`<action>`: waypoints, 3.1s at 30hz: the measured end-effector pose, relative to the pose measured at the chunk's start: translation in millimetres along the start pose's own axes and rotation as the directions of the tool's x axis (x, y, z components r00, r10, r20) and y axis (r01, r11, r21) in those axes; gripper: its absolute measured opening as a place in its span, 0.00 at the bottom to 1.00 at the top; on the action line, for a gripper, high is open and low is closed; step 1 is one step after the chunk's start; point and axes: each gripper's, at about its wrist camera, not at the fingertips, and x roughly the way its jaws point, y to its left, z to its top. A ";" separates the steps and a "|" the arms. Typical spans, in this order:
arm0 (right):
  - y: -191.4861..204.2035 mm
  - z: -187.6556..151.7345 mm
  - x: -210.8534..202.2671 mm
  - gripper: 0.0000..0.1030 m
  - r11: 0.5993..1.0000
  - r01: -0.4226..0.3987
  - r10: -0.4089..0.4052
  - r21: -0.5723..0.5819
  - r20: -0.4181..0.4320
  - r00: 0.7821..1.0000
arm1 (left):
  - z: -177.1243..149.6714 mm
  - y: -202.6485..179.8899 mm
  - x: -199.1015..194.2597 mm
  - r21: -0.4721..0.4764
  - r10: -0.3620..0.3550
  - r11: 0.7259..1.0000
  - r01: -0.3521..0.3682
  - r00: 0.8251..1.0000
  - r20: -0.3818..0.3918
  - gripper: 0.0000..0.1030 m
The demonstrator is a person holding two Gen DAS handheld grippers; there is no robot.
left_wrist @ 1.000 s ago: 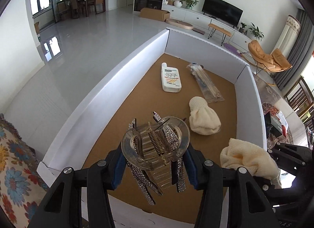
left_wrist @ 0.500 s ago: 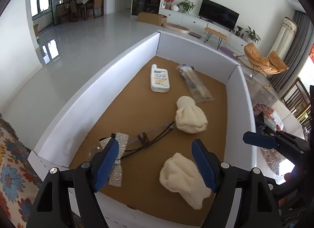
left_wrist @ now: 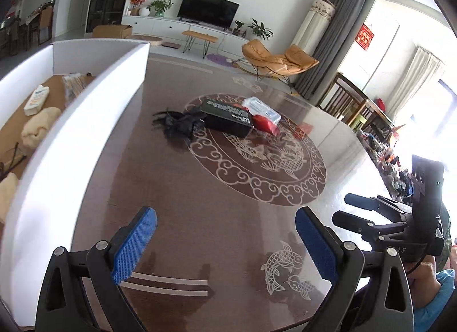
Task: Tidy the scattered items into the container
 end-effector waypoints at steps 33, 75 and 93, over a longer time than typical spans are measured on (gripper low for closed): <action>-38.5 -14.6 63.2 0.89 0.971 0.223 -0.227 0.082 0.039 0.973 | -7.9 -12.1 78.7 0.117 0.083 0.990 -0.081 0.996 -0.015 0.98; -38.5 -14.7 63.0 0.89 0.972 0.222 -0.226 0.082 0.038 0.973 | -7.5 -15.4 79.4 0.139 0.109 0.985 -0.105 0.994 -0.023 0.99; -38.6 -14.7 63.0 0.89 0.972 0.222 -0.226 0.081 0.038 0.973 | -7.4 -15.2 79.1 0.139 0.110 0.985 -0.106 0.994 -0.024 0.99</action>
